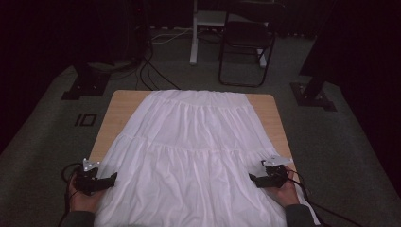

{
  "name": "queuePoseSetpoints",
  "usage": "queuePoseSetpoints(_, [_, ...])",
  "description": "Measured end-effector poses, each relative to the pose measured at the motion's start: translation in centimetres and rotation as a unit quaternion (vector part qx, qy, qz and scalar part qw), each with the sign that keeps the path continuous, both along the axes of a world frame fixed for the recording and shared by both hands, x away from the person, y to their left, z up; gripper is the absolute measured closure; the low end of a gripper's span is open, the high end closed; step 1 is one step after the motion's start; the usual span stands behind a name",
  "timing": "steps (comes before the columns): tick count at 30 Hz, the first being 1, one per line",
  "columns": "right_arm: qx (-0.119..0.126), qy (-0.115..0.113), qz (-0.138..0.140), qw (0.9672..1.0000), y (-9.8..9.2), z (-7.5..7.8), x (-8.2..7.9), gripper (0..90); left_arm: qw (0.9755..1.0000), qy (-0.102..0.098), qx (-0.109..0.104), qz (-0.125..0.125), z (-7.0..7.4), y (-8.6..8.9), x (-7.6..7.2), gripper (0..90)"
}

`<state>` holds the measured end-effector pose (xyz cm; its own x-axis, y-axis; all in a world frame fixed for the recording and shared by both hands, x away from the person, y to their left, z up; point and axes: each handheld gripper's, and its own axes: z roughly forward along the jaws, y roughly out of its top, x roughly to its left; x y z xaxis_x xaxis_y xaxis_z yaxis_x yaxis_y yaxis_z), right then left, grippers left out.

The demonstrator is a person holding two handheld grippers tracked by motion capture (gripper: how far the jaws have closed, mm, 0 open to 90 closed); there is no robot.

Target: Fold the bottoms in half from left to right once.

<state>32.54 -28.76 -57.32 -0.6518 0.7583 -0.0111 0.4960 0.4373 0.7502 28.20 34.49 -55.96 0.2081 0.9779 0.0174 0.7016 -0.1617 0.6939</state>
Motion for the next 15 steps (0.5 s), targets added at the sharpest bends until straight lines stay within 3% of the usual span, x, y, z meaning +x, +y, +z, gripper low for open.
queuePoseSetpoints(6, [0.000,0.000,0.000,1.0000,0.0,0.0,0.0,13.8,0.9999,-0.006,0.000,-0.008,-0.1,-0.8,-0.5,10.7])
queuePoseSetpoints(9, [0.000,0.000,0.000,1.0000,0.0,0.0,0.0,13.8,0.9999,-0.008,0.000,-0.013,0.1,-1.0,-0.7,18.7])
queuePoseSetpoints(12, [0.000,0.000,0.000,1.0000,0.0,0.0,0.0,13.8,0.9994,-0.010,-0.005,-0.032,0.5,-1.1,-1.0,48.3])
queuePoseSetpoints(15, [0.000,0.000,0.000,1.0000,0.0,0.0,0.0,13.8,0.9989,-0.010,-0.014,-0.044,0.5,-0.9,-1.1,70.1])
